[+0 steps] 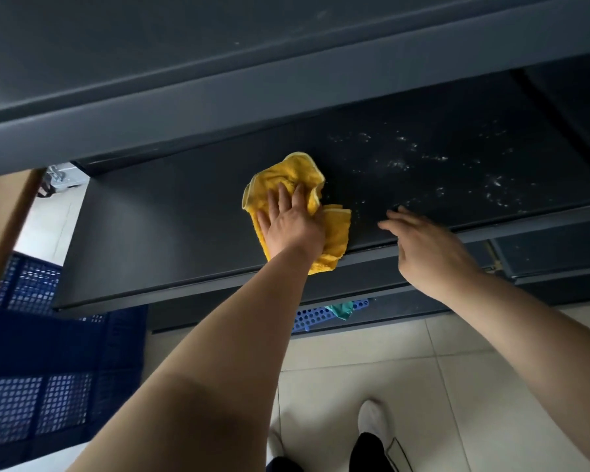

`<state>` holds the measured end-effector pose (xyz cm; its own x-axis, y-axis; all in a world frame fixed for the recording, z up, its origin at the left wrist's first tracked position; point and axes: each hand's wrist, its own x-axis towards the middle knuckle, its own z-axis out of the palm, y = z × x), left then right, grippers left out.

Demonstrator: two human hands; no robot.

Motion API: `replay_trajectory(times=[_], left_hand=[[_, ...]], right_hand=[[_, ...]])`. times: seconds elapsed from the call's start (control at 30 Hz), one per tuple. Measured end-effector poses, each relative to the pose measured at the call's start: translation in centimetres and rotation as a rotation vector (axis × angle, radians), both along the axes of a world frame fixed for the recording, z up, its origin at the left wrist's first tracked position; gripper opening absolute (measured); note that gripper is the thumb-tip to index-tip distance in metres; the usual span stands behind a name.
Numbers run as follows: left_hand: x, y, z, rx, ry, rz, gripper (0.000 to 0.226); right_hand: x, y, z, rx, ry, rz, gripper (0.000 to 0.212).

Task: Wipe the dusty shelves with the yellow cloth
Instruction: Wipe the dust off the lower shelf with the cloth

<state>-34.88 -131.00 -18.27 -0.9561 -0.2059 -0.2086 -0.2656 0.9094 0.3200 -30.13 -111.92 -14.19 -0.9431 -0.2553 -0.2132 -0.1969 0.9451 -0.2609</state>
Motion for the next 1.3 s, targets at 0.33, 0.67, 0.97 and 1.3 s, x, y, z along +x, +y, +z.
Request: replay_trajectory(times=[0.33, 0.67, 0.97, 1.3], left_hand=[[-0.7, 5.9, 0.4, 0.057, 0.032, -0.163, 0.055], [1.6, 5.9, 3.8, 0.805, -0.009, 0.042, 0.048], [0.1, -3.9, 5.6, 0.253, 0.181, 0.167, 0.045], [2.0, -3.1, 3.1, -0.388, 0.18, -0.63, 0.066]], right_hand=[[-0.2, 4.1, 0.4, 0.04, -0.005, -0.067, 0.053], [0.8, 4.2, 0.9, 0.047, -0.036, -0.075, 0.055], [1.0, 1.4, 1.9, 0.068, -0.026, -0.1, 0.053], [0.4, -1.5, 1.7, 0.086, -0.018, -0.052, 0.051]])
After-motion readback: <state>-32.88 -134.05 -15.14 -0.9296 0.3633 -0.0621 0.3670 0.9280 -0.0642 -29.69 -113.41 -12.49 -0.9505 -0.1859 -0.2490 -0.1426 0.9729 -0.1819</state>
